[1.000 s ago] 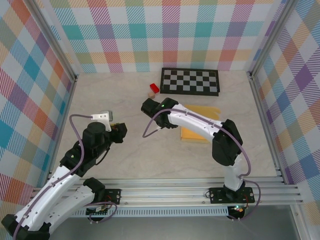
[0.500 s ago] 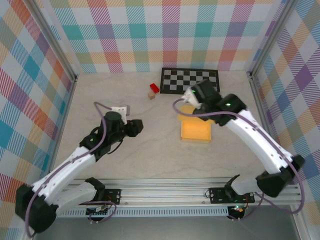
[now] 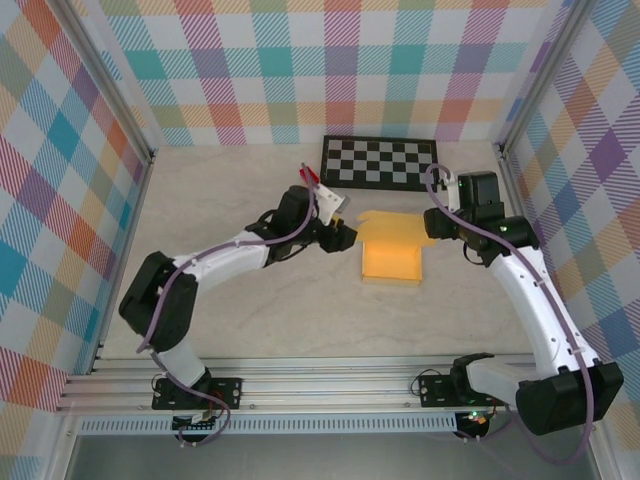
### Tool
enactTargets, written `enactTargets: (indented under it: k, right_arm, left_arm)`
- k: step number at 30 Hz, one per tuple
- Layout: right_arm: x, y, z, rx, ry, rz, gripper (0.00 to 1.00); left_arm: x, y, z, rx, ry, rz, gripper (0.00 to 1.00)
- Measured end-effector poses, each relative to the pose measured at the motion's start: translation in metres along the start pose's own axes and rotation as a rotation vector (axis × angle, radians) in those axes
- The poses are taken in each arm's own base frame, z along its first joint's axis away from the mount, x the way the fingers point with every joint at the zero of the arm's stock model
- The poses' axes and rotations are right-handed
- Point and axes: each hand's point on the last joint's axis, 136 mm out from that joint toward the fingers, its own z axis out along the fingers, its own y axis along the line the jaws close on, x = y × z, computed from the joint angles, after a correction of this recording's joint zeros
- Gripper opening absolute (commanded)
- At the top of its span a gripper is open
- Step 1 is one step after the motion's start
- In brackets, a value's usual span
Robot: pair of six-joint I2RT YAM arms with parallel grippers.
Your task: Fold the paper box
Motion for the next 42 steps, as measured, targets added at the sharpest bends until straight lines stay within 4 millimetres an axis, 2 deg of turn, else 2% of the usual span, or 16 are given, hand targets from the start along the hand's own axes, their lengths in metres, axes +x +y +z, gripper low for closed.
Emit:
enactTargets:
  k: [5, 8, 12, 15, 18, 21, 24, 27, 31, 35, 38, 42]
  right_arm:
    - [0.005, 0.002, 0.02, -0.041, 0.03, 0.05, 0.72]
    - [0.01, 0.005, 0.026, -0.061, 0.04, 0.061, 0.72]
    - [0.007, 0.007, 0.026, -0.08, 0.028, 0.066, 0.72]
    - [0.006, 0.009, 0.028, -0.095, 0.027, 0.067, 0.72]
    - [0.007, 0.011, 0.031, -0.106, 0.036, 0.068, 0.73]
    - [0.007, 0.013, 0.031, -0.113, 0.038, 0.068, 0.73]
    - [0.007, 0.013, 0.031, -0.115, 0.037, 0.069, 0.75]
    - [0.005, 0.013, 0.031, -0.123, 0.031, 0.063, 0.76]
    - [-0.002, 0.02, 0.03, -0.173, -0.006, -0.011, 0.77]
    - [-0.005, 0.039, 0.031, -0.283, -0.045, -0.174, 0.72]
    - [0.003, 0.051, 0.042, -0.348, -0.041, -0.288, 0.68]
    - [0.027, 0.064, 0.059, -0.431, -0.003, -0.409, 0.65]
  left_arm:
    - [-0.012, 0.002, 0.021, 0.02, 0.018, 0.099, 0.56]
    - [-0.006, 0.004, 0.035, 0.037, 0.054, 0.12, 0.55]
    - [0.012, 0.001, 0.05, 0.066, 0.113, 0.126, 0.5]
    - [0.019, -0.004, 0.06, 0.083, 0.141, 0.141, 0.39]
    - [0.023, -0.009, 0.066, 0.092, 0.159, 0.148, 0.19]
    - [0.023, -0.008, 0.066, 0.09, 0.169, 0.154, 0.05]
    - [0.023, -0.006, 0.066, 0.076, 0.17, 0.166, 0.0]
    - [0.022, -0.002, 0.066, 0.056, 0.17, 0.192, 0.0]
    - [0.021, 0.004, 0.056, 0.03, 0.172, 0.241, 0.0]
    - [0.021, 0.011, 0.029, 0.016, 0.196, 0.289, 0.0]
    - [0.019, 0.027, 0.007, -0.011, 0.206, 0.302, 0.0]
    - [0.024, 0.042, -0.013, -0.03, 0.224, 0.312, 0.0]
